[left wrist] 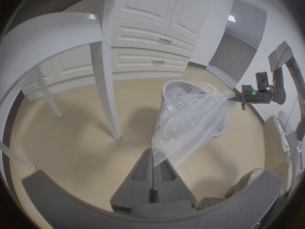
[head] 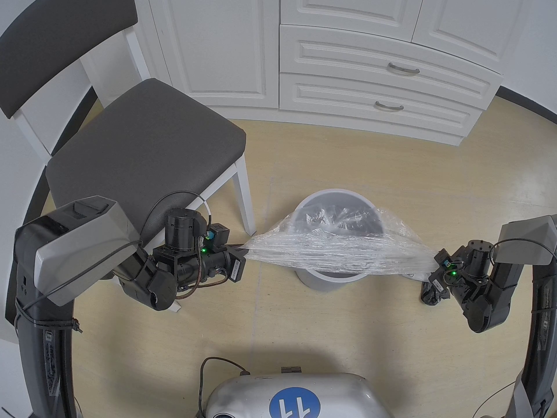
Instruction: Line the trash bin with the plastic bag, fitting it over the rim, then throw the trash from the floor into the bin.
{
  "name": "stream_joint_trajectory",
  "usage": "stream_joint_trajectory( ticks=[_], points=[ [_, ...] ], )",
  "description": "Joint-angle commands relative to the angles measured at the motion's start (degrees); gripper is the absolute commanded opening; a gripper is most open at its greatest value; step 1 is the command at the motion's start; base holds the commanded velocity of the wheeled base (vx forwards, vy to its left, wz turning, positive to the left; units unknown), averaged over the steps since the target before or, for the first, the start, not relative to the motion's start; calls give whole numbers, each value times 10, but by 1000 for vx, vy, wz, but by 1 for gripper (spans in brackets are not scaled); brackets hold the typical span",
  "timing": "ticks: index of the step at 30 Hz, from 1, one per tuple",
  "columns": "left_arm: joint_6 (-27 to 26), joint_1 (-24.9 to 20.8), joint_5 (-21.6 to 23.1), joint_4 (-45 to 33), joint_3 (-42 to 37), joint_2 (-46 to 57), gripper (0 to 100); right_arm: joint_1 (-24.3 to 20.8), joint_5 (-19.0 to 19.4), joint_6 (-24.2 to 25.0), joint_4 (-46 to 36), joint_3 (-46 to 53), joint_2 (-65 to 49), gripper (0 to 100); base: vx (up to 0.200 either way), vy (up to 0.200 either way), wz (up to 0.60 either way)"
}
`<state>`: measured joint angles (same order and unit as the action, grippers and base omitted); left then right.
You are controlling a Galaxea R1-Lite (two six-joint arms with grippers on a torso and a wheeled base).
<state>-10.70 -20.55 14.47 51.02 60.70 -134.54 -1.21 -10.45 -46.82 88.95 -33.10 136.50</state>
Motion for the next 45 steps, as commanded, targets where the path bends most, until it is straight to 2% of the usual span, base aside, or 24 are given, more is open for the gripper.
stream_joint_trajectory(
  ticks=[1, 10, 15, 16, 20, 23, 33, 40, 45],
  points=[
    [0, 3, -1, 11, -2, -6, 0, 0, 3, 1, 10, 6, 8, 0, 0, 0, 0],
    [-5, -26, 16, 29, -79, 46, 0, 9, 17, 0, 10, 36, -40, 0, 0, 0, 0],
    [-3, -32, 21, 41, -87, 52, 0, 9, 23, -1, 10, 36, -39, 0, 0, 0, 0],
    [-3, -31, 21, 42, -87, 52, 0, 9, 30, -1, 10, 36, -38, 0, 0, 0, 0],
    [-2, -31, 21, 42, -85, 51, 0, 10, 97, -1, 10, 43, -46, 0, 0, 0, 0],
    [-2, -31, 21, 42, -87, 52, 0, 13, 109, -1, 10, 45, -49, 0, 0, 0, 0],
    [2, -27, 44, 55, -88, 49, 0, 8, 111, 14, 10, 43, -46, 0, 0, 0, 0],
    [3, -24, 45, 55, -83, 47, 0, 2, 104, 41, 10, 44, -35, 0, 0, 0, 0],
    [2, -24, 45, 62, -88, 48, 0, 1, 102, 39, 10, 65, -39, 0, 0, 0, 0]
  ],
)
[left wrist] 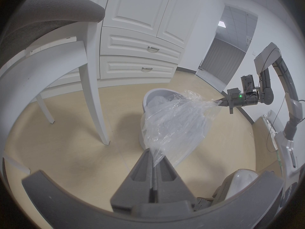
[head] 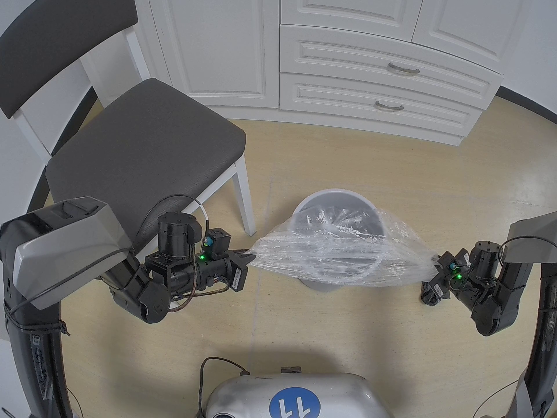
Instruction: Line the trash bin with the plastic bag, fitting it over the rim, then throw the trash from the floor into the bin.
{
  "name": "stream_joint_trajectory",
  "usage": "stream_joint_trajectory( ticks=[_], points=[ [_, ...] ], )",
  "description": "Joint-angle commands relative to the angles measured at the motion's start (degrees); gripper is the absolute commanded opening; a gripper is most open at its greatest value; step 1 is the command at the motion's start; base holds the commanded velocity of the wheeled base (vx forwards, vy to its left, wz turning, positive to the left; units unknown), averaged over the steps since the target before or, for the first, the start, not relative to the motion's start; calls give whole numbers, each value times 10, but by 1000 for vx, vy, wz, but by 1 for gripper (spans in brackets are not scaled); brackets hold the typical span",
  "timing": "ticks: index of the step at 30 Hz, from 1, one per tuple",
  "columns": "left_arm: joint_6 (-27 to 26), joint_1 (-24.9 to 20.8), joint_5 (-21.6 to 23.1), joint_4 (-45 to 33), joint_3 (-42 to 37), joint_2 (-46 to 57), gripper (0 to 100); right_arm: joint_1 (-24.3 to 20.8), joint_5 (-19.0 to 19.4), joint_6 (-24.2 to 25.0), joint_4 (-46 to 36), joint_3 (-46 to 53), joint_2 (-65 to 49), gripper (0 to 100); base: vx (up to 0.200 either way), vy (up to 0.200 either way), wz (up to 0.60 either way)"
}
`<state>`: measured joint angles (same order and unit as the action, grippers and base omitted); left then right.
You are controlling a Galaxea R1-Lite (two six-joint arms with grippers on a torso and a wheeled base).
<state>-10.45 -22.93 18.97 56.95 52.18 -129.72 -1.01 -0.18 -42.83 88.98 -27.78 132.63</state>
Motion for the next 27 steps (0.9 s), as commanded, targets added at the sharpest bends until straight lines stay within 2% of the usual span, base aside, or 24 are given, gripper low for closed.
stream_joint_trajectory(
  ticks=[1, 11, 16, 18, 19, 24, 25, 27],
  points=[
    [0, 0, 0, 7, -2, -1, 0, -1, -2, -3, 10, 19, -2, 100, 0, 0, 0],
    [-1, -4, -1, 20, -12, -2, 0, -4, 15, -7, 10, 45, -34, 100, 0, 0, 0],
    [-2, -5, -1, 19, -11, -9, 0, -6, 93, -9, 10, 111, -122, 100, 0, 0, 0],
    [-2, -5, -1, 19, -11, -9, 0, -6, 93, -9, 10, 111, -122, 100, 0, 0, 0],
    [-2, -5, -2, 20, -11, -12, 0, -6, 128, -9, 10, 137, -161, 100, 0, 0, 0],
    [-2, -5, -2, 19, -10, -14, 0, -7, 160, -5, 10, 151, -183, 100, 0, 0, 0],
    [-2, -4, -2, 20, -8, -16, 0, -15, 178, 0, 10, 156, -190, 100, 0, 0, 0],
    [-2, -4, -2, 20, -9, -18, 0, -22, 186, 7, 10, 157, -194, 100, 0, 0, 0]
  ],
)
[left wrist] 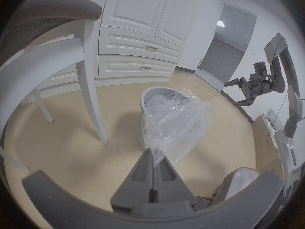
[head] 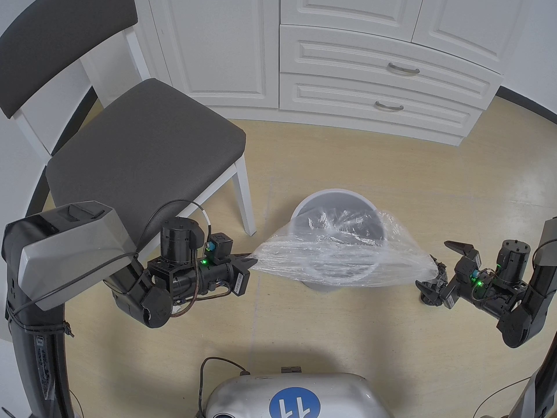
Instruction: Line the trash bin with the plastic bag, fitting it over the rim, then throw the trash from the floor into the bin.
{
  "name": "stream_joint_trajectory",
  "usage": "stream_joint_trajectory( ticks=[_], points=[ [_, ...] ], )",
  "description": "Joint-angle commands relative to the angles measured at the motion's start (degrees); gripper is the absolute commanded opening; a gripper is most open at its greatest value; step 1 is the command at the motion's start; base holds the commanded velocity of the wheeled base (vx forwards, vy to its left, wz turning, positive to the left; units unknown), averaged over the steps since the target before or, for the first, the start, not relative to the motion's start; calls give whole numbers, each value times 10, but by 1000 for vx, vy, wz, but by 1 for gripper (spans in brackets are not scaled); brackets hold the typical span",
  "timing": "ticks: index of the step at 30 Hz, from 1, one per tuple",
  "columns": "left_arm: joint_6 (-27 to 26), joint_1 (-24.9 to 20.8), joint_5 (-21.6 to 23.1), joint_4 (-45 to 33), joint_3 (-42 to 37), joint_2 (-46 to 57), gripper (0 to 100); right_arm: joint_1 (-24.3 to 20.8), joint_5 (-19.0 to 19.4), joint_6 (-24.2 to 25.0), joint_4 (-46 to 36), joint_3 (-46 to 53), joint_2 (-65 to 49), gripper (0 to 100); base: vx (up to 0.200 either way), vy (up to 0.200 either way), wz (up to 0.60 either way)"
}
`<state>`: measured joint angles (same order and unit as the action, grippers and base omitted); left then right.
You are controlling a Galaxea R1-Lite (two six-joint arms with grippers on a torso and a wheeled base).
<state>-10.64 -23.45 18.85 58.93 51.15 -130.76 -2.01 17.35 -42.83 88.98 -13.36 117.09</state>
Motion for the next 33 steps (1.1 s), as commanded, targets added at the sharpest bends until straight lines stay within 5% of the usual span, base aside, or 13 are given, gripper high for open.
stream_joint_trajectory(
  ticks=[1, 4, 5, 9, 10, 17, 21, 22, 26, 33],
  points=[
    [0, 1, 0, 0, 1, -7, 0, -12, 10, 7, 10, 13, -39, 100, 0, 0, 0],
    [2, 0, -2, -3, -1, -8, 0, -55, 2, 37, 10, 17, -34, 100, 0, 0, 0],
    [3, -1, -2, -7, -1, -8, 100, -69, -3, 40, 10, 17, -24, 100, 0, 0, 0],
    [6, -2, -2, -8, -8, -6, 100, -104, -43, 41, 10, 11, 16, 100, 0, 0, 0],
    [8, -2, 0, 0, -14, -4, 100, -127, -85, 47, 10, 4, 19, 100, 0, 0, 0],
    [5, 2, 0, -8, -34, 24, 100, -196, -221, 92, 2, -35, -27, 100, 0, 0, 0],
    [5, 5, 1, -22, -47, 58, 100, -233, -280, 91, -125, -134, -53, 100, 0, 0, 0],
    [5, 5, 1, -22, -47, 58, 100, -233, -280, 91, -125, -134, -53, 100, 0, 0, 0],
    [4, 12, 22, -58, -85, 128, 100, -279, -309, 93, -339, -265, -97, 100, 0, 0, 0],
    [3, 17, 61, -79, -134, 234, 100, -295, -309, 22, -430, -330, -109, 100, 0, 0, 0]
  ],
)
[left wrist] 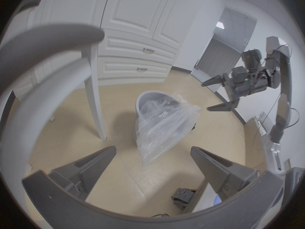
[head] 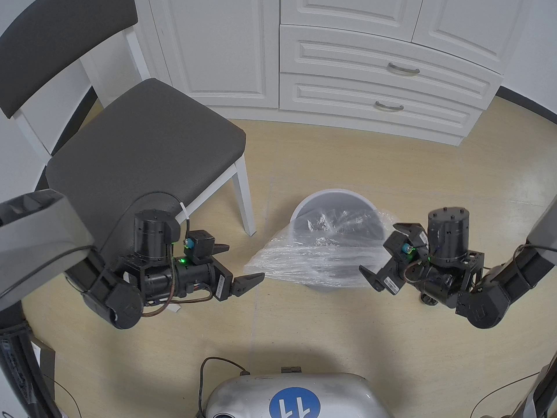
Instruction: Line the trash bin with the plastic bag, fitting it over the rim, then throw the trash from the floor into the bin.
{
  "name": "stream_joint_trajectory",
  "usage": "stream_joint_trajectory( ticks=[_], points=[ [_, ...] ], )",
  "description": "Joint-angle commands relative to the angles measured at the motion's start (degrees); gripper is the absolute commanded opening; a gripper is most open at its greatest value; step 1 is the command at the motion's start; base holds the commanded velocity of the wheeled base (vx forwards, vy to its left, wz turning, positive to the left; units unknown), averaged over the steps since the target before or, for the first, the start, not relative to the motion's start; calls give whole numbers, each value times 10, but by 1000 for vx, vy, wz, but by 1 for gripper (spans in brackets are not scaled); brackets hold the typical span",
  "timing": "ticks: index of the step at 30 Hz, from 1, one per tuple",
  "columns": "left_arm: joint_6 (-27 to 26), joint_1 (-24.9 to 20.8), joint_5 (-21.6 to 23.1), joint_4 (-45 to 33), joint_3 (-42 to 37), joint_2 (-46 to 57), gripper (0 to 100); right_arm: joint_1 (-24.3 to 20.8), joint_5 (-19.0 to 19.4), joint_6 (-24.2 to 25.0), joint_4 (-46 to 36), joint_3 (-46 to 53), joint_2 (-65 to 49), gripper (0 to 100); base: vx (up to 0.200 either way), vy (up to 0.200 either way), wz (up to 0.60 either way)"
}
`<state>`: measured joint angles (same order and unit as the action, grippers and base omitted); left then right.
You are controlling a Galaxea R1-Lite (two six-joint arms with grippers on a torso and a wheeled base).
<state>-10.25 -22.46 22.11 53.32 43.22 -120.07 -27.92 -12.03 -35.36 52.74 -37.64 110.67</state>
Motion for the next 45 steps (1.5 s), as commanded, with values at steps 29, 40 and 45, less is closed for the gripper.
stream_joint_trajectory(
  ticks=[29, 40, 45],
  points=[
    [4, 101, 166, -16, -100, 283, 100, -68, -17, -181, -157, -174, 96, 100, 0, 0, 0],
    [3, 114, 166, -16, -96, 280, 100, -45, -16, -181, -159, -245, 171, 0, 0, 0, 0],
    [3, 116, 166, -16, -95, 277, 100, -38, -15, -180, -159, -262, 176, 0, 0, 0, 0]
  ],
)
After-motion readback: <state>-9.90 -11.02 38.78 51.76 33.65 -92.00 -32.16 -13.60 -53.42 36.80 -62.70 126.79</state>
